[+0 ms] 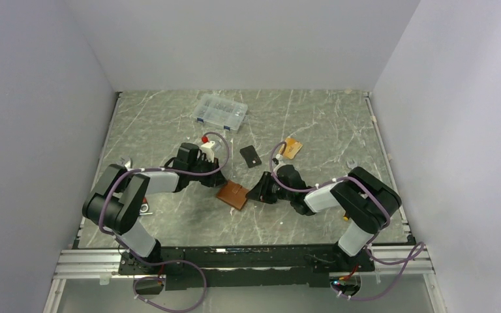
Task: Put the credit cards into the card holder
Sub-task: Turn over the card holder at the center of the board.
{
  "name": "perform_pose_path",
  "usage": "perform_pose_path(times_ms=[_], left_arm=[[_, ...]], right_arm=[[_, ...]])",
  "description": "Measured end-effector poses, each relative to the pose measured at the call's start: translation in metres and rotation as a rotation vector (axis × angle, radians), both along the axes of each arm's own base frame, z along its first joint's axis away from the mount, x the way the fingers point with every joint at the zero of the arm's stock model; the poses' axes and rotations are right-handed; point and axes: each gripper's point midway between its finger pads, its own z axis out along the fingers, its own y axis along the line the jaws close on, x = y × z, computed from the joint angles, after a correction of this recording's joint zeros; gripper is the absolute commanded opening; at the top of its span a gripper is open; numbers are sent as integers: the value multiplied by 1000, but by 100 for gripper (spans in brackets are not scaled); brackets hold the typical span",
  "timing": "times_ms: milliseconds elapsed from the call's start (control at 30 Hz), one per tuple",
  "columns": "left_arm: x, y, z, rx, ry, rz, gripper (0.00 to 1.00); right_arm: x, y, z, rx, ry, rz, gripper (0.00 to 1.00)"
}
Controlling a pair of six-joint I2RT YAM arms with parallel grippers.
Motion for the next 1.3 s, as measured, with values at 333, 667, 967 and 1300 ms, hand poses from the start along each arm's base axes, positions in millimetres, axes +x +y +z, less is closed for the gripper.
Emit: perform_pose_path(times_ms=[333, 667, 967, 1300], left_arm=[[3, 2, -1, 8, -9, 16, 5], [-1, -2, 13, -31, -3, 2, 76], [18, 18, 118, -169, -91, -77, 88], [39, 95, 181, -171, -131, 7, 84]], right_arm=[[-2, 7, 8, 45, 11, 12, 21], [6, 13, 25, 35, -30, 25, 0], [34, 4, 116, -147, -399, 8, 0], [-6, 22, 119, -767, -782, 147, 0]])
